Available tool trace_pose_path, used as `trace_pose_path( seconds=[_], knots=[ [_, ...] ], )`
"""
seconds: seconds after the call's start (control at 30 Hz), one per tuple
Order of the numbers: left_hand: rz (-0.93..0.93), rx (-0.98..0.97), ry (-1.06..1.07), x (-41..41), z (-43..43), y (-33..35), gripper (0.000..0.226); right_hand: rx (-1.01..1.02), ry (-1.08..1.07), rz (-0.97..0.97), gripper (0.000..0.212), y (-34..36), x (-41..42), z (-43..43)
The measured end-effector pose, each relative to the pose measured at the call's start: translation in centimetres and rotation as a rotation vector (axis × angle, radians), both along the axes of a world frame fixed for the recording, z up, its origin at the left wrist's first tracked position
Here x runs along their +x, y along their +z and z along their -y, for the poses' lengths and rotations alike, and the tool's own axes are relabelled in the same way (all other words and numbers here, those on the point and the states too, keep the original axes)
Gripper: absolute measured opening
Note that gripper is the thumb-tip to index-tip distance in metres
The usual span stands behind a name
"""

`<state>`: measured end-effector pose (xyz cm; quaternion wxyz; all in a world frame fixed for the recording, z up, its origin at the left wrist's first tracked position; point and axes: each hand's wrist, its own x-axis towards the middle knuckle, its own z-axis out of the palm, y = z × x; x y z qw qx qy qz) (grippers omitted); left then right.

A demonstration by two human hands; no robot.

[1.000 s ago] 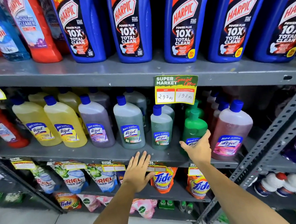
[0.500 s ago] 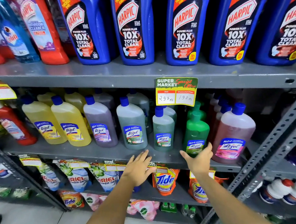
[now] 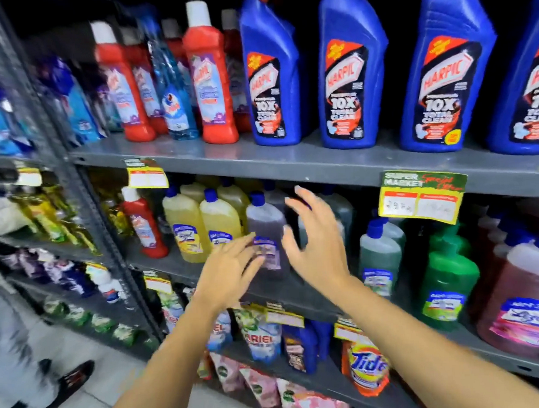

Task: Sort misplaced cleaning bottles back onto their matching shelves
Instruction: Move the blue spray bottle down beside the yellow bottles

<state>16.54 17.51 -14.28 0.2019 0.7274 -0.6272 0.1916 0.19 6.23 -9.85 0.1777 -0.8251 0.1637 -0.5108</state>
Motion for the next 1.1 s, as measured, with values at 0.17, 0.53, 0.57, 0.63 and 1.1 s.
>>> trace_pose_path(
  seconds=[0.17,0.53,0.57,0.63,1.1],
  knots=[
    [0.008,-0.055,0.096,7.2,-6.2,4.3,0.05,-0.029,0.029,0.052,0.036,4.7,7.3,-2.4],
    [0.084,-0.064,0.187,19.0,-10.8,7.0,0.054,-0.041,0.074,0.02,0.033,8.7,20.6,-5.6],
    [0.078,-0.07,0.186,20.0,-10.7,7.1,0.052,-0.046,0.078,0.022,0.033,9.0,21.7,-5.3],
    [0.091,-0.088,0.185,22.6,-10.0,7.7,0.048,-0.062,0.085,0.034,0.033,10.0,24.0,-4.3],
    [0.126,-0.278,0.081,33.7,-4.5,12.4,0.044,-0.101,-0.158,-0.076,0.047,15.3,34.1,-0.4]
  ],
)
